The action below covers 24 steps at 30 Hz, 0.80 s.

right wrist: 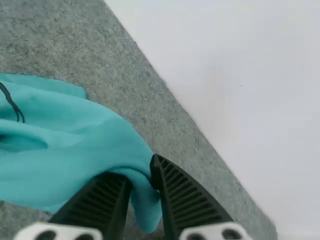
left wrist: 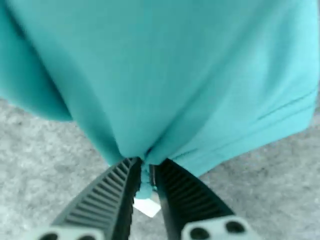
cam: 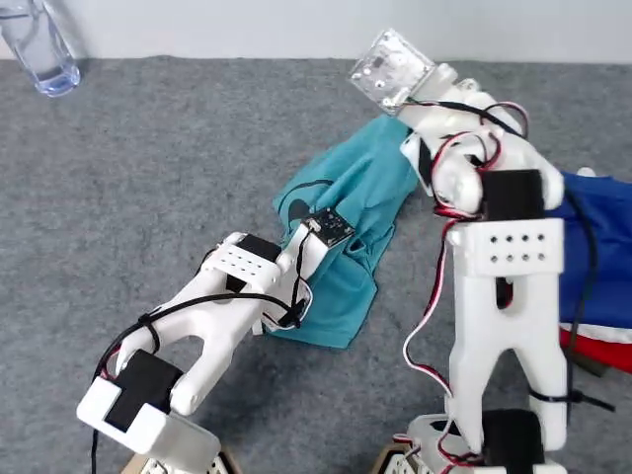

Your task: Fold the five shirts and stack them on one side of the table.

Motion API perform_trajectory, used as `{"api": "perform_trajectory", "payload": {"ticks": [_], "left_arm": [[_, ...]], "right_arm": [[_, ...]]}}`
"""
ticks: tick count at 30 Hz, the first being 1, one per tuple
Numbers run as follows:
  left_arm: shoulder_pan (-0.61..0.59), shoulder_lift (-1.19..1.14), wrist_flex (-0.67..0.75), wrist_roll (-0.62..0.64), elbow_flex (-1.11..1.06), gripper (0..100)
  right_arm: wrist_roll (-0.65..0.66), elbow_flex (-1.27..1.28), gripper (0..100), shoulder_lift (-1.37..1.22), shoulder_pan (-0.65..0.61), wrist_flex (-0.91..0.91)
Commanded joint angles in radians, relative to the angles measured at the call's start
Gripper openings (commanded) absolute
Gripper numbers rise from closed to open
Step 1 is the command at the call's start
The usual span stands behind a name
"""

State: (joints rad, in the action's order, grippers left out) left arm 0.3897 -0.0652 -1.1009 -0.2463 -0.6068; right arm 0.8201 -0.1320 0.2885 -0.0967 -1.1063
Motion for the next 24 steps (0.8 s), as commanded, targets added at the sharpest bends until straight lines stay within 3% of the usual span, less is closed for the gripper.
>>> {"api": "perform_trajectory", "payload": {"ticks": [1,7,13,18,24], "left_arm": [[0.000,0.052,-0.020,0.002,0.024,1],[-0.129,0.301,-0.153,-0.018,0.024,1],[-0.299,0.494,-0.325,-0.189,0.041,1],[-0.517,0.618,-0.376,-0.233,0.189,1],[-0.646,0.715,-0.417,-0.233,0.380,1]], "right_arm": [[0.023,-0.049,0.9,0.088,0.053,-0.005],[0.037,-0.048,0.9,0.153,0.168,-0.007],[0.035,-0.048,0.9,0.246,0.168,-0.110],[0.032,-0.048,0.9,0.372,0.156,-0.159],[0.038,-0.051,0.9,0.472,0.188,-0.147]]}}
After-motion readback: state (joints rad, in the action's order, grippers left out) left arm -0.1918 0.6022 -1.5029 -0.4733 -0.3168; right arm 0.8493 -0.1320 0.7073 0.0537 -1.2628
